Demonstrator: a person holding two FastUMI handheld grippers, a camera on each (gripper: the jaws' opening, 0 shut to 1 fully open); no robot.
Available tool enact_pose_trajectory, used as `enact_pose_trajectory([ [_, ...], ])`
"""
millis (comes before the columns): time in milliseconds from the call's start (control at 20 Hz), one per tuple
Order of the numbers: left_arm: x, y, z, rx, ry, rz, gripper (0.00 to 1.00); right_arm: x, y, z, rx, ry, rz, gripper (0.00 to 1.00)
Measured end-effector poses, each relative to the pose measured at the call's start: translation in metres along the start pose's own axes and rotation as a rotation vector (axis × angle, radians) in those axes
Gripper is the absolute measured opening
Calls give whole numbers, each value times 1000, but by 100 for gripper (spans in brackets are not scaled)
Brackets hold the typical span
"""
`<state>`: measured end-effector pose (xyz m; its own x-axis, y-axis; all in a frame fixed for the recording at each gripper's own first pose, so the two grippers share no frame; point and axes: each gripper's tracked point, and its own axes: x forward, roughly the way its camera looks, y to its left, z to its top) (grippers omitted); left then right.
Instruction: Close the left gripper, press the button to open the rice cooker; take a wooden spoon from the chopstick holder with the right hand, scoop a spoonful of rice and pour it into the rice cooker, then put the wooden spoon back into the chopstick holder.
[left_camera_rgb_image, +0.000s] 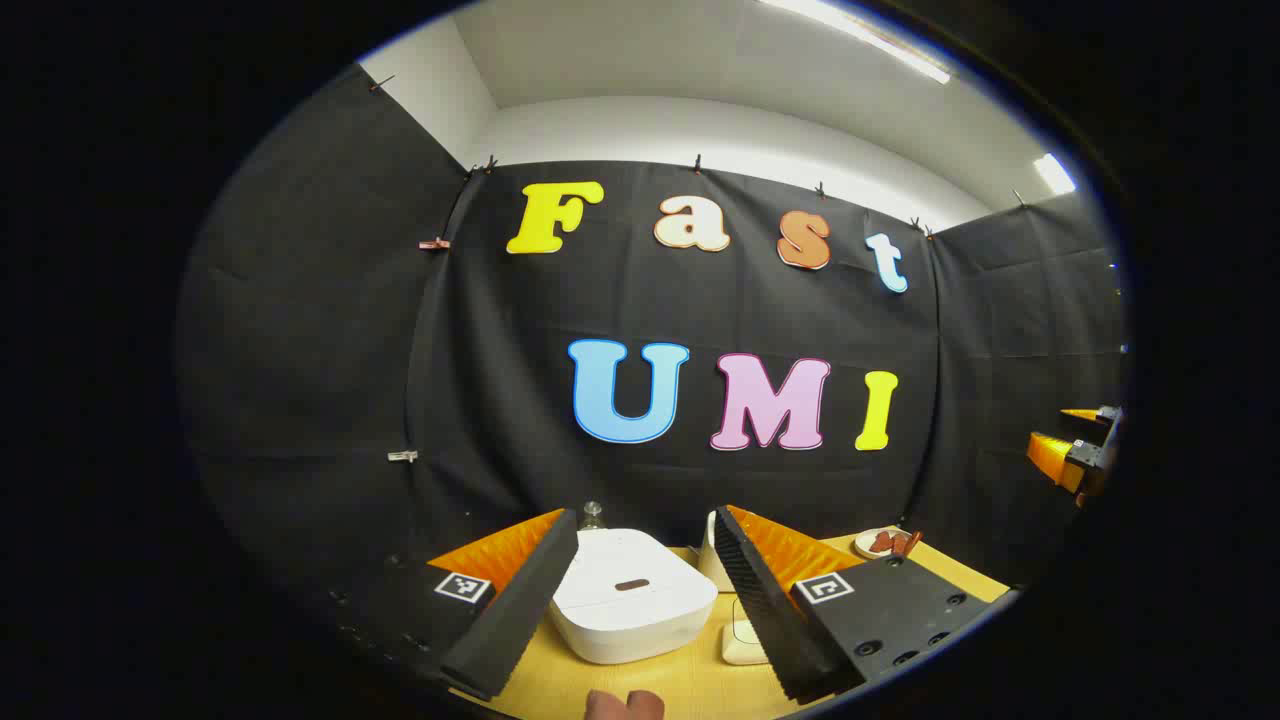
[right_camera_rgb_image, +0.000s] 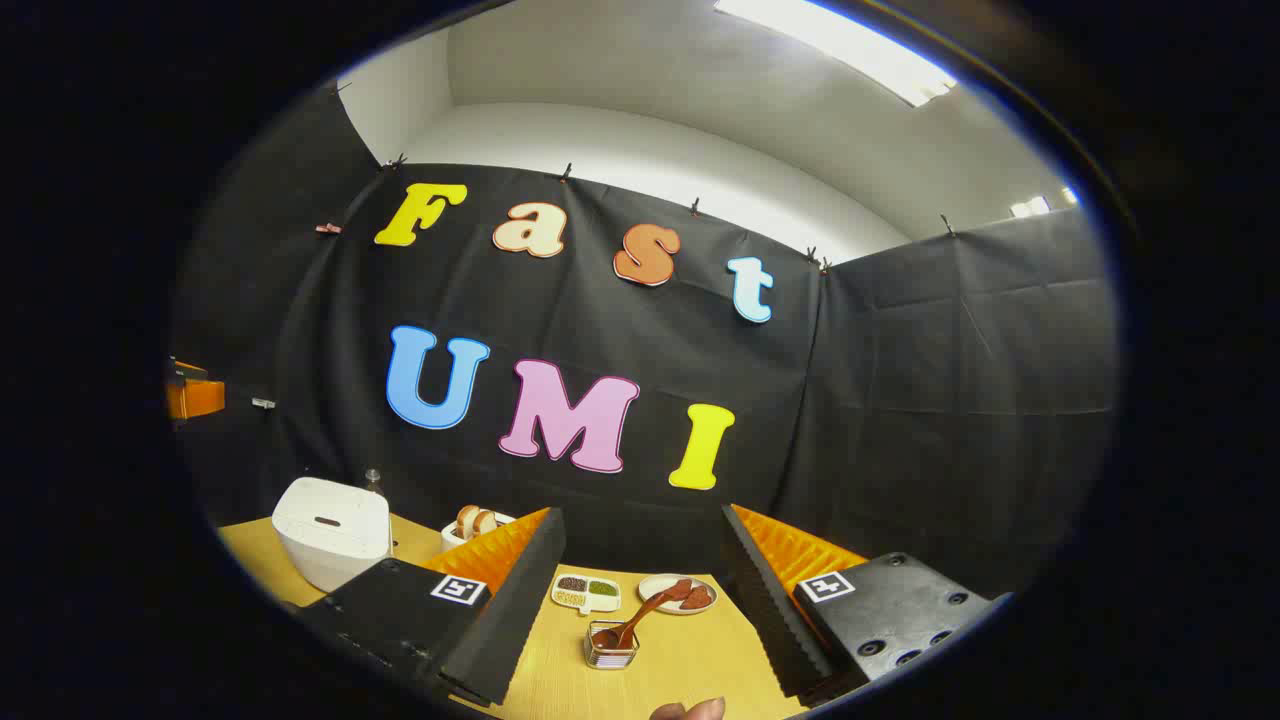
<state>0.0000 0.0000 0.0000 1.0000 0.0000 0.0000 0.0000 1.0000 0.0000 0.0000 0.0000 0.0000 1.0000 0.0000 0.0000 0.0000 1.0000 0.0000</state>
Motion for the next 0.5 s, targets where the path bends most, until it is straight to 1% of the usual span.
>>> enact_pose_trajectory([
  [150,0,-3,0,25,0,-8,95,0,0,2,-2,3,2,97],
  [500,0,-2,2,37,-3,-18,95,-4,5,8,-5,-3,2,97],
])
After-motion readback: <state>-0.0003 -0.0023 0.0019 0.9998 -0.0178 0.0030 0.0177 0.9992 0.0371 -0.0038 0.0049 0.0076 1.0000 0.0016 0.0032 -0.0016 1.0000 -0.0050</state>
